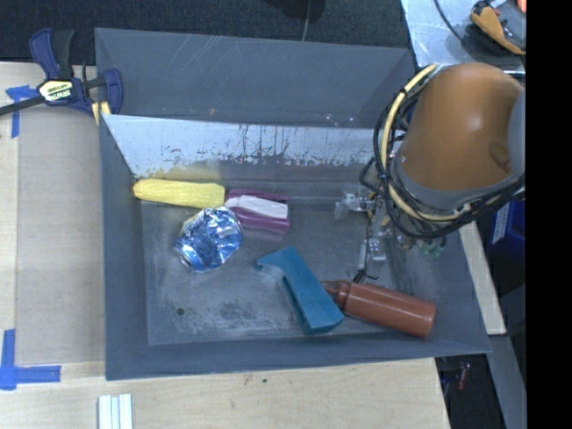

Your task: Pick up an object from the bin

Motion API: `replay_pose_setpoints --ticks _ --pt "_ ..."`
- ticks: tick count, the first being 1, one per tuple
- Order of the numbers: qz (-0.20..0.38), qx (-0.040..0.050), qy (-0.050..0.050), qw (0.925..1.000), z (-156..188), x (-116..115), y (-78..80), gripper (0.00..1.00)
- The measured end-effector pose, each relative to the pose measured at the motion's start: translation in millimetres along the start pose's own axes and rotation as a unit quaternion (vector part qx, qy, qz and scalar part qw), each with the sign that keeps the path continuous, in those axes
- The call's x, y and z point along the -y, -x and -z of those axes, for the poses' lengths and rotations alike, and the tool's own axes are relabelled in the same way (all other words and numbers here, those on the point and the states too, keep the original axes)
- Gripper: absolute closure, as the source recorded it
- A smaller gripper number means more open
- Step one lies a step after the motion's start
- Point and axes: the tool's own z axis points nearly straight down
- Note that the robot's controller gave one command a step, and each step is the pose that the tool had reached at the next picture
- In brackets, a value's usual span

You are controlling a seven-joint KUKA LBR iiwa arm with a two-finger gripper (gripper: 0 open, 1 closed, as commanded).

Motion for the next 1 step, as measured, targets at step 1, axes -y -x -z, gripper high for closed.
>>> replay_pose_setpoints --ticks 1 --pt "0.000 0.0000 0.000 1.0000 0.0 0.0 0.0 0.00"
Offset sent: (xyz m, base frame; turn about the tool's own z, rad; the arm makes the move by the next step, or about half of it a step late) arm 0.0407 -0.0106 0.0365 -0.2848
